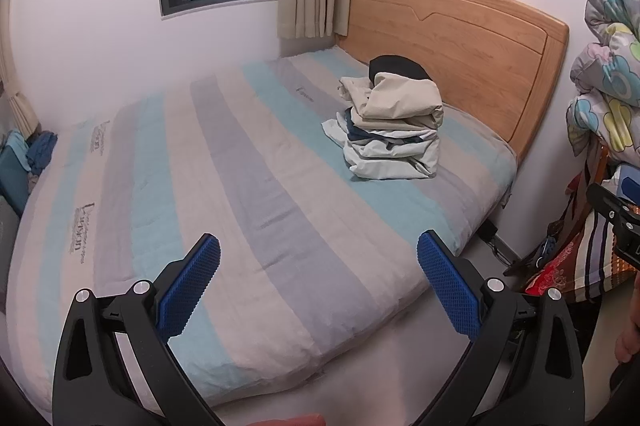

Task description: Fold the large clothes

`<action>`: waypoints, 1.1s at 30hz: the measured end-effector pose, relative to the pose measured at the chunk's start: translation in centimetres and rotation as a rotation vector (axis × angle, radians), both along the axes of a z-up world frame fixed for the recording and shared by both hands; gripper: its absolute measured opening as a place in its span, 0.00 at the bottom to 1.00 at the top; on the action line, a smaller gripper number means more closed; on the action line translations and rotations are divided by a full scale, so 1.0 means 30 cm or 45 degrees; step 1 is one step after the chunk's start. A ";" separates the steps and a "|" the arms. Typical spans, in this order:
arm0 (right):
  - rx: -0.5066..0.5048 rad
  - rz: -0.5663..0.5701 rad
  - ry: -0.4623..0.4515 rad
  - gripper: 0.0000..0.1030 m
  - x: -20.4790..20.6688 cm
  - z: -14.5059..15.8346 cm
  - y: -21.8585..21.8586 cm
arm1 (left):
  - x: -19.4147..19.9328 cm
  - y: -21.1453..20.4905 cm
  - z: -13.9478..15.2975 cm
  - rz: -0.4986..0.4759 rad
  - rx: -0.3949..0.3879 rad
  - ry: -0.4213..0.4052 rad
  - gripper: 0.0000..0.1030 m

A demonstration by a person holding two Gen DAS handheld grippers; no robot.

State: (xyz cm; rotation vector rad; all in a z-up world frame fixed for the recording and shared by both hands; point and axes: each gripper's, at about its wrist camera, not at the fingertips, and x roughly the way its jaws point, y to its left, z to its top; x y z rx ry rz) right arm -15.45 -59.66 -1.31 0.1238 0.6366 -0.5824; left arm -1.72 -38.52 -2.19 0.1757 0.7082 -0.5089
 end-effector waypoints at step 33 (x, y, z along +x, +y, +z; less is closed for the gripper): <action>0.002 -0.003 -0.004 0.93 -0.005 0.006 -0.011 | -0.016 -0.005 0.016 -0.034 0.017 -0.002 0.94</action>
